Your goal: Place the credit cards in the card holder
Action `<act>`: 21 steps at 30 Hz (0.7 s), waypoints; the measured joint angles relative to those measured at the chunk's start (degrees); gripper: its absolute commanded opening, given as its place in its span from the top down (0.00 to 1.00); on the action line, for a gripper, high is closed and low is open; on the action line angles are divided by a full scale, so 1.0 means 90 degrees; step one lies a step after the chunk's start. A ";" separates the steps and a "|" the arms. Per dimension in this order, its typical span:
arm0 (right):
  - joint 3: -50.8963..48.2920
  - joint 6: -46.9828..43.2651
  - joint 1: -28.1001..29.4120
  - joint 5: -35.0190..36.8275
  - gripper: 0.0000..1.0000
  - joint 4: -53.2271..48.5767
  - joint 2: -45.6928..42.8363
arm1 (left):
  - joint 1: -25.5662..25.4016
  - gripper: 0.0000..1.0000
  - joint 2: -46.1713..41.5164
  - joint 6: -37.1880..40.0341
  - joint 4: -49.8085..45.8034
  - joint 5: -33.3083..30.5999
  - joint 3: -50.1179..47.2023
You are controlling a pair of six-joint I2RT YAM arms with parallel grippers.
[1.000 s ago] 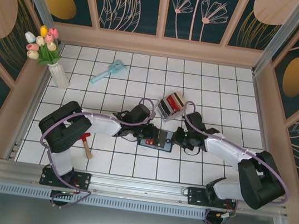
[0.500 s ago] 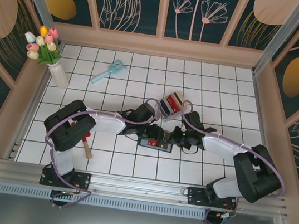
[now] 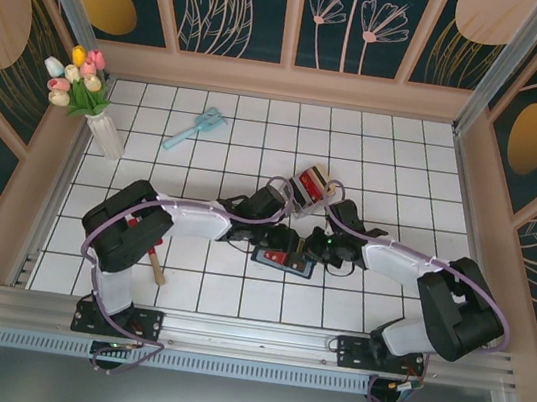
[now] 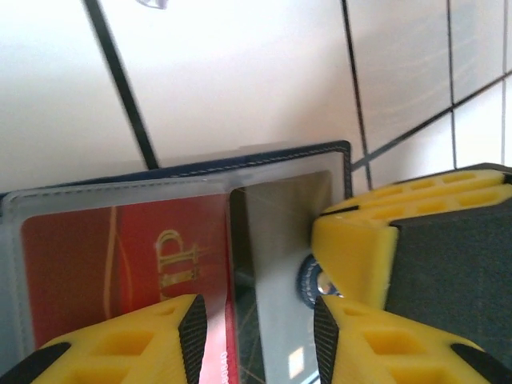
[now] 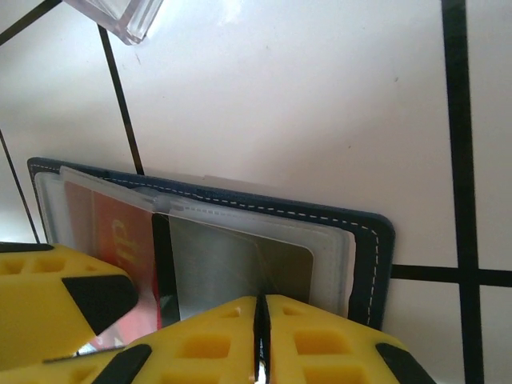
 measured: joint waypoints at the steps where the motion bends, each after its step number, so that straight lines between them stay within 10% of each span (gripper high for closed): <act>1: 0.0000 0.0000 0.0000 0.0022 0.88 0.0002 0.0005 | -0.0010 0.56 -0.0046 -0.0010 -0.0027 -0.0129 -0.0029; 21: 0.0044 -0.0017 -0.0039 0.0308 0.81 -0.0352 -0.0758 | -0.0046 0.58 -0.0860 -0.0138 0.0097 -0.0311 -0.0231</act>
